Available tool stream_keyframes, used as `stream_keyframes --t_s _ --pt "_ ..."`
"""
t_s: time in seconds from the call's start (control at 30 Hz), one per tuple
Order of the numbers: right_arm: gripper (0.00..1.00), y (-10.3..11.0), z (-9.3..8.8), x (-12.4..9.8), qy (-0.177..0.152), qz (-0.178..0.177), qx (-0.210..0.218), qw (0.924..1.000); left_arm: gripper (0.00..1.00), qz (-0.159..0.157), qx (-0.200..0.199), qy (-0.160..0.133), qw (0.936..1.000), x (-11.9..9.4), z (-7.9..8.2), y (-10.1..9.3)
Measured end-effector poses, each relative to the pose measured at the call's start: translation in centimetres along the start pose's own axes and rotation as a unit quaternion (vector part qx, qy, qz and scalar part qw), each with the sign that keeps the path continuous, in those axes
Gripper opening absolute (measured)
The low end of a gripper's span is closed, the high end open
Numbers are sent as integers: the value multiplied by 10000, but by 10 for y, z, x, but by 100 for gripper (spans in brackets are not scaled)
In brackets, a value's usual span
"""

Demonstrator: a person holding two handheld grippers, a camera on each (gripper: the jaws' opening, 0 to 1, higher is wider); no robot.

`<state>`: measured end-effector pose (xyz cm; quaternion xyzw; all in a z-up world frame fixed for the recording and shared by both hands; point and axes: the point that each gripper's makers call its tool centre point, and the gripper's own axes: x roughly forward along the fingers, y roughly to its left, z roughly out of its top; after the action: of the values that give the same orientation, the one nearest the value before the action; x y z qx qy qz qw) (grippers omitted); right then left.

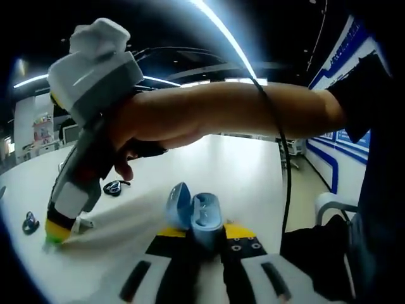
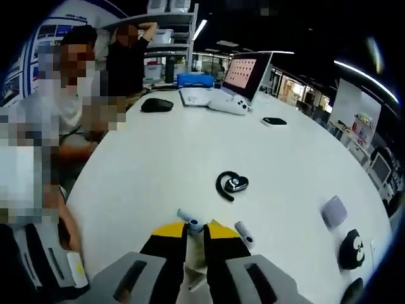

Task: Pick up the earbuds from the table and place the earbuds into the earbud case

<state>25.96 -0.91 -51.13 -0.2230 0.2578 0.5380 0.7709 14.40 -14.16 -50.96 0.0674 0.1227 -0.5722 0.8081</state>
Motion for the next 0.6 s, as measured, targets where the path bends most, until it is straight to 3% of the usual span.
stream_keyframes --t_s 0.43,0.6 --pt "10 7 1 -23 -20 -332 -145 9993 20 -28 24 -6 10000 0 0 -2" --pt "10 9 3 -46 -81 -545 -179 9983 20 -3 59 -10 10000 -1 0 -2"
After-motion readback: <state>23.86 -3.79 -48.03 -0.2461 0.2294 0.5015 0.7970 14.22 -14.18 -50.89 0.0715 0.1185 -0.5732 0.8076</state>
